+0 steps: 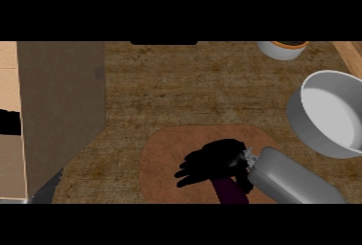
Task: Pick the eggplant from the cutting board and place it in the pot
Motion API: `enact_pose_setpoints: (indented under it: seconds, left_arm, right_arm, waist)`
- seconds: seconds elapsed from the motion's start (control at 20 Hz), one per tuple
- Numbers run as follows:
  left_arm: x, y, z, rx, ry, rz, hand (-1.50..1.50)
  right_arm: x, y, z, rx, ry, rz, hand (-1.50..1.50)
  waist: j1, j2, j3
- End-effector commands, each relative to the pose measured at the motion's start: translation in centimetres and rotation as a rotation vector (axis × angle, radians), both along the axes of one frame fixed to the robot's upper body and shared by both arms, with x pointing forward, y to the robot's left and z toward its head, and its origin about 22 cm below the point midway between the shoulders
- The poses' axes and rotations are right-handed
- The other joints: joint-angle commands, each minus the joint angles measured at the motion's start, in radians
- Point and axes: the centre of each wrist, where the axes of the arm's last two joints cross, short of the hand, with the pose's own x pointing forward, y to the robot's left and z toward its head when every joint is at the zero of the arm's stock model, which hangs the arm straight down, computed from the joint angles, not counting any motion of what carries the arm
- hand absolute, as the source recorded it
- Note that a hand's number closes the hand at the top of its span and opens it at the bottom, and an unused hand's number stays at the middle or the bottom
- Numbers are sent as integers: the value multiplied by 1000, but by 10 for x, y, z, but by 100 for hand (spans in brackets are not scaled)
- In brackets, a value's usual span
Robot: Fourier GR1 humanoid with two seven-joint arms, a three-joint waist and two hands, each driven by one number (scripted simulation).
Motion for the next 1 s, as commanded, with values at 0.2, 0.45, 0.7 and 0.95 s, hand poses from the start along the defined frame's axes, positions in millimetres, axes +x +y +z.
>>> enact_pose_setpoints:
  seconds: [0.2, 0.45, 0.7, 0.95]
  left_arm:
    - [8, 1, 3, 22, 4, 9, 0]
    - [5, 4, 13, 9, -19, 10, 0]
    - [-9, 0, 7, 0, -6, 3, 0]
    - [-8, -1, -3, 8, 6, 11, 0]
  right_arm:
    - [-28, -10, -43, 60, 59, 201, 150]
    - [-33, 5, -34, 74, 53, 227, 150]
    - [-39, 29, -17, 133, 10, 191, 150]
    - [-26, -5, 13, 260, -101, 92, 150]
  waist:
    - [-4, 6, 3]
    - [-1, 3, 3]
    - [0, 1, 2]
    - [-7, 1, 2]
